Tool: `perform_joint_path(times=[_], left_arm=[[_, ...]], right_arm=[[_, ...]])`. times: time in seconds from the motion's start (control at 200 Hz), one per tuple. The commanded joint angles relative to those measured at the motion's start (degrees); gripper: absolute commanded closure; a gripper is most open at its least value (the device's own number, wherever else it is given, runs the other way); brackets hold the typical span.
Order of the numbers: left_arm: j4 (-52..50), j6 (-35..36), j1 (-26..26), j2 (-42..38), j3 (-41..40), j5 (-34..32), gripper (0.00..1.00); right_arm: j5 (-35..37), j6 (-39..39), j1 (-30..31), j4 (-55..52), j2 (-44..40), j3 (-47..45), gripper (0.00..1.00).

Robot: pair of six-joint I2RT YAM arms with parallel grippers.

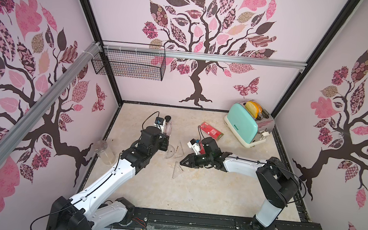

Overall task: Open the ruler set and take out the ruler
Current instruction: Place the ruler at the center of the board, then take out the ruler from the ruler set bag.

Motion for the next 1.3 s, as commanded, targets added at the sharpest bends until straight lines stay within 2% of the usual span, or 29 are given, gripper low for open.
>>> perform_joint_path(times=[0.0,0.155,0.275,0.525,1.015,1.295], left_arm=[[1.5,-0.3,0.2,-0.1,-0.7,1.3,1.0],[1.6,-0.3,0.2,-0.3,-1.0,2.4,1.0],[2.0,-0.4,0.2,-0.2,-1.0,3.3,1.0],[3.2,-0.8,0.2,0.8,-0.8,6.5,1.0],[3.9,-1.3,0.1,1.3,-0.4,10.4,1.0],[5.0,-1.7,0.1,-0.6,-1.5,12.2,1.0]], right_arm=[[1.7,-4.4,0.4,-6.7,-2.2,2.2,0.64],[0.6,-3.9,0.4,-6.0,-7.3,3.1,0.7],[-0.4,-3.0,0.5,-4.9,-10.6,5.7,0.79],[-1.8,1.9,0.5,0.8,-8.6,12.2,0.9],[1.2,2.3,0.4,-0.2,4.7,25.0,0.93],[4.6,2.1,-2.2,-2.0,6.9,25.5,0.93]])
